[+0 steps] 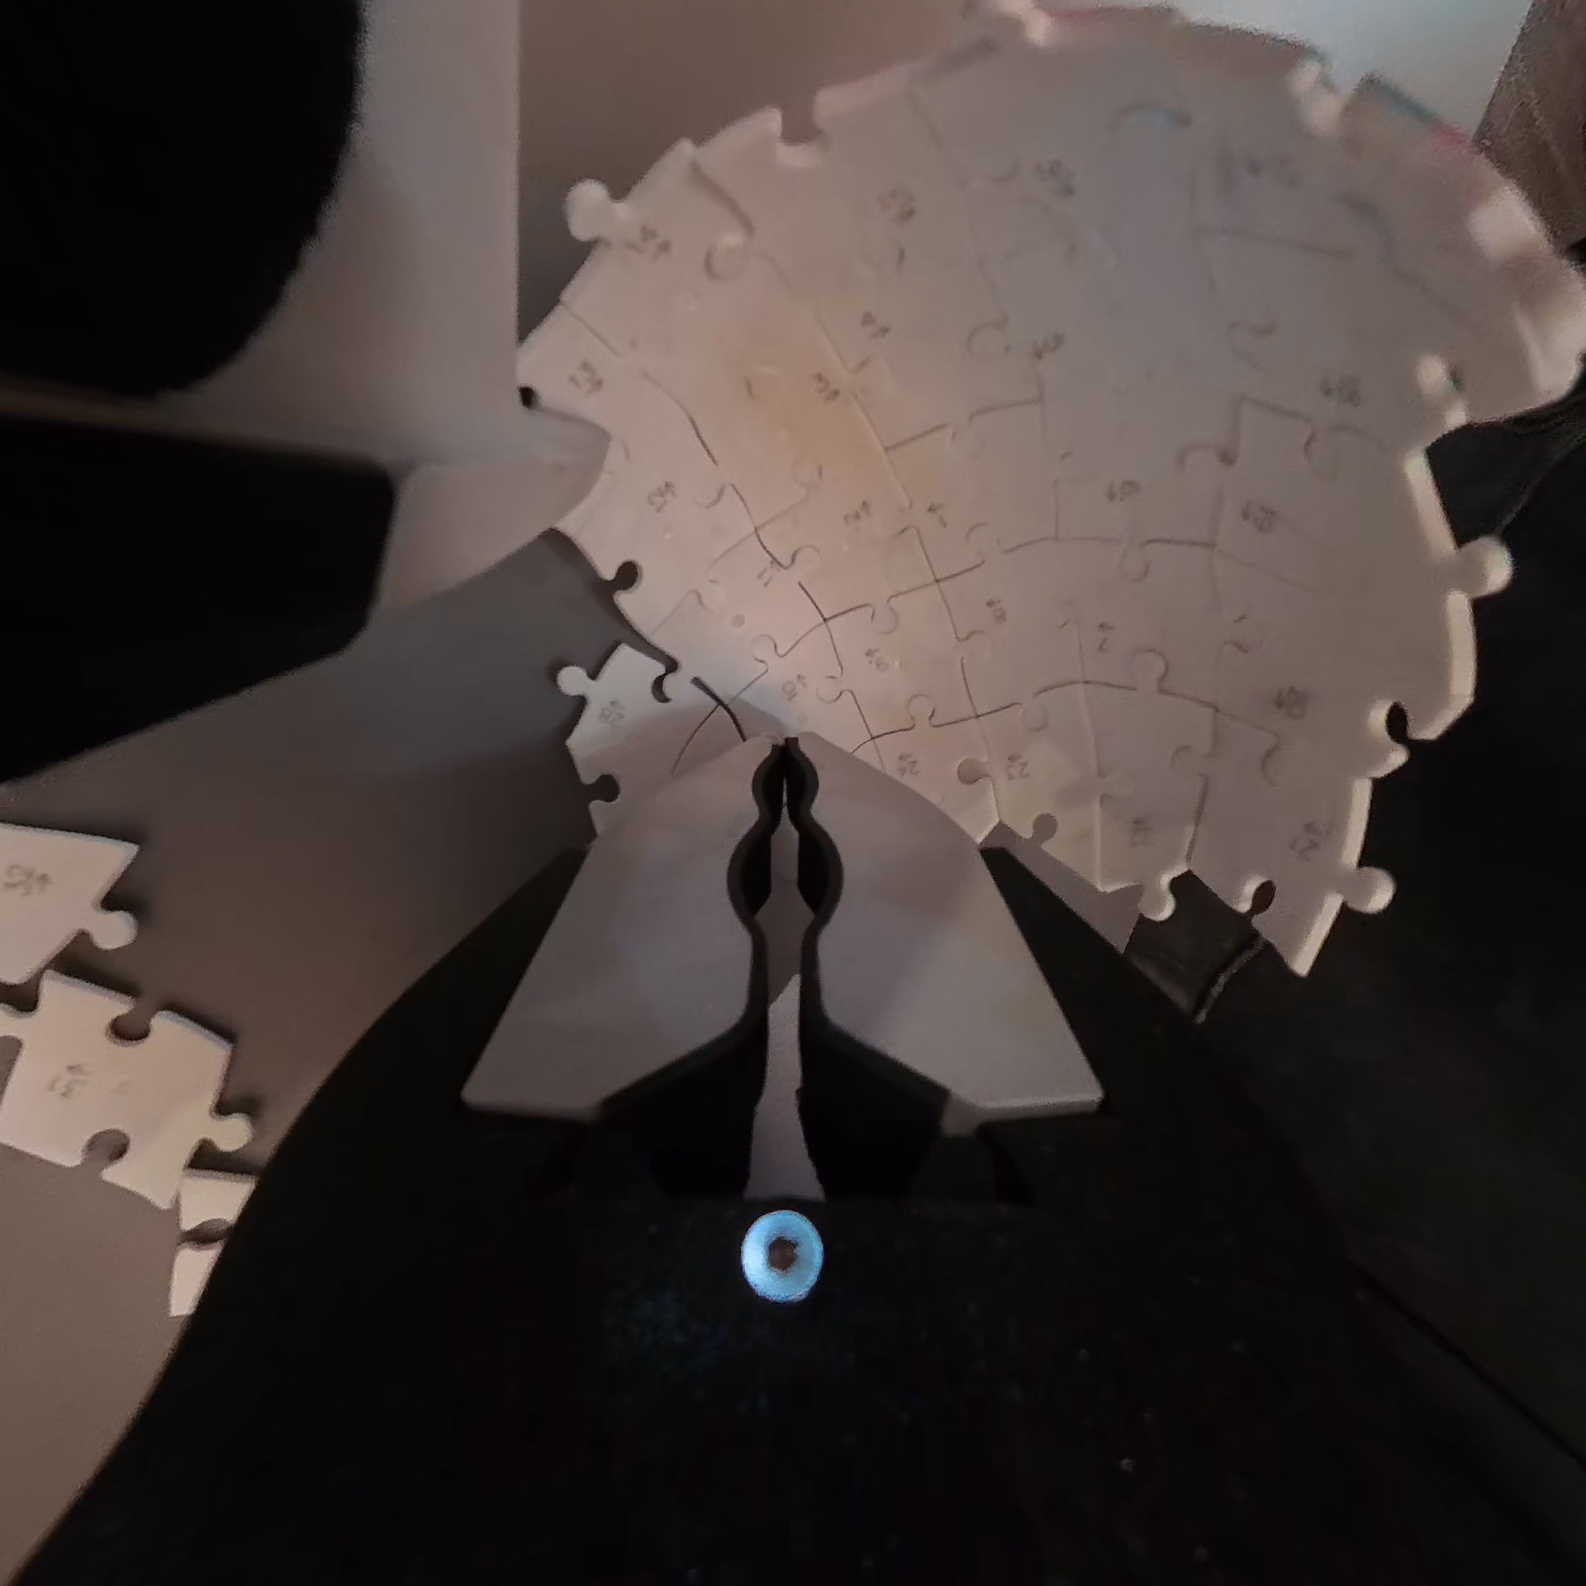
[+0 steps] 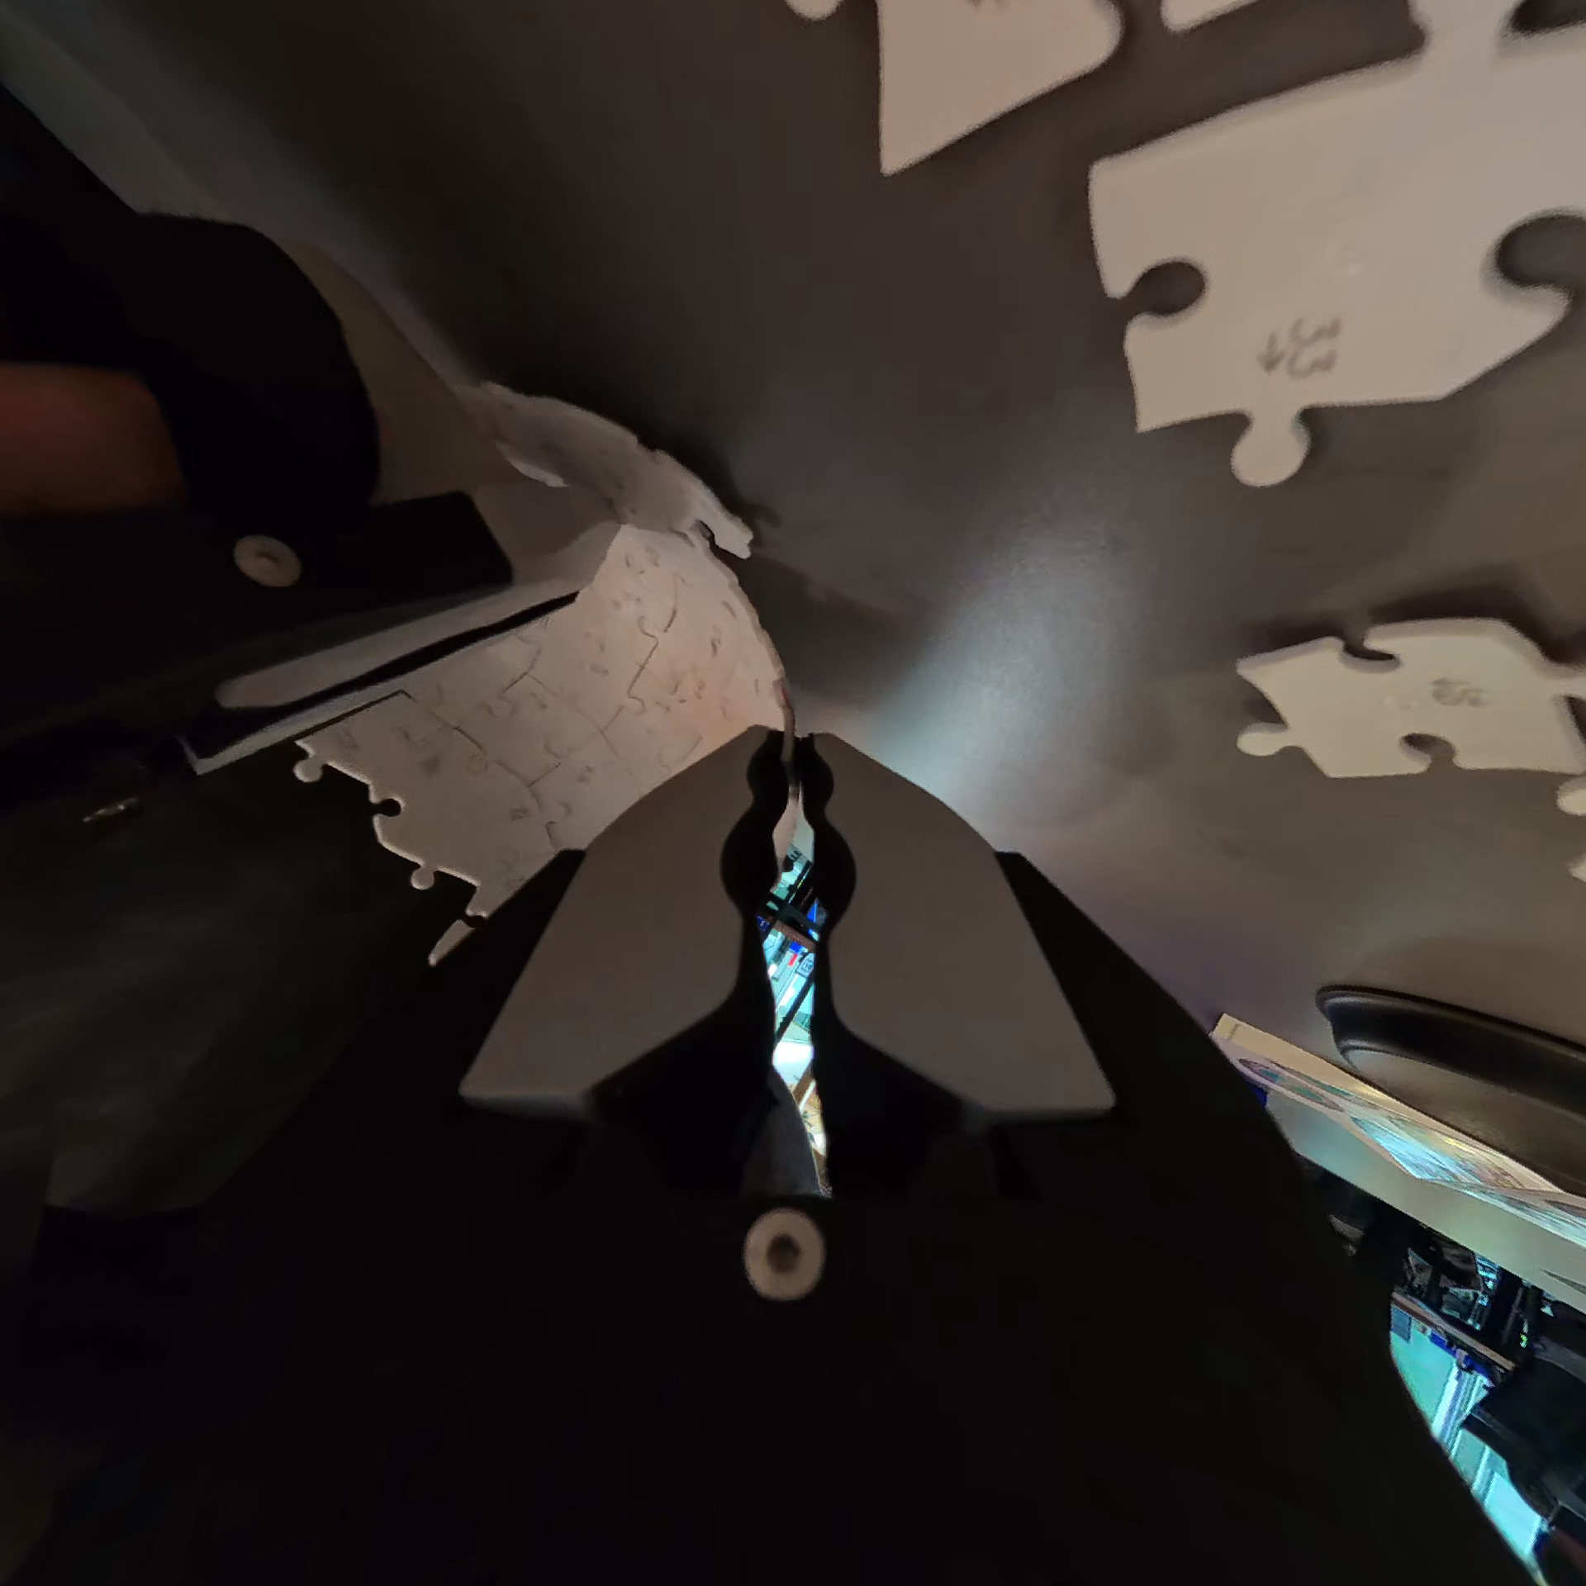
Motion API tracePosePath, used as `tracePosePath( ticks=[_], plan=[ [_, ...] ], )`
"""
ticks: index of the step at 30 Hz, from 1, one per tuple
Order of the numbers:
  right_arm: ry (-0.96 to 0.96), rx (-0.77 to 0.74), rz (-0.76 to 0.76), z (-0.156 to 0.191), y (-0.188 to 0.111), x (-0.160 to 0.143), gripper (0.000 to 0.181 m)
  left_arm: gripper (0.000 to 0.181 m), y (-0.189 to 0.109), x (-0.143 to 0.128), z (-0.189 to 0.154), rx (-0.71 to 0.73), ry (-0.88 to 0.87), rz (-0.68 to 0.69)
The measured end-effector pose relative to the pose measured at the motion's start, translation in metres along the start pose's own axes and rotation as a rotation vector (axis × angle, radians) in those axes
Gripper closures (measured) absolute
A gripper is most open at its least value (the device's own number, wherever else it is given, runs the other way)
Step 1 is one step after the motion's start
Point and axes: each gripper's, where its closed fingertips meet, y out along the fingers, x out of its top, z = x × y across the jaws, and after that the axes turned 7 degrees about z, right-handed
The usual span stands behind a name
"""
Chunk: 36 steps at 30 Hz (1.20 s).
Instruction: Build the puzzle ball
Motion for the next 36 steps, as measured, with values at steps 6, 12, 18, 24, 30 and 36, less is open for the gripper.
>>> tracePosePath(
  ticks=[6,12,18,24,30,36],
  plan=[
    [-0.008,0.015,0.003,0.002,0.003,0.000,0.179,0.181,-0.021,0.012,0.000,-0.028,-0.011,-0.165],
    [-0.017,0.011,0.010,0.002,0.001,0.003,0.179,0.181,-0.034,0.003,0.033,0.049,-0.083,-0.178],
    [-0.023,0.026,0.021,0.002,-0.001,0.008,0.179,0.181,-0.016,-0.001,0.032,0.013,-0.076,-0.137],
    [-0.020,0.046,0.066,0.000,0.000,0.009,0.178,0.181,-0.011,0.003,0.027,-0.015,-0.064,-0.134],
    [-0.025,0.065,0.098,-0.002,0.000,0.013,0.178,0.181,-0.020,0.003,0.029,-0.012,-0.058,-0.178],
    [-0.037,0.061,0.102,-0.001,-0.001,0.015,0.178,0.181,-0.026,-0.007,0.040,-0.026,-0.117,-0.173]
  ],
)
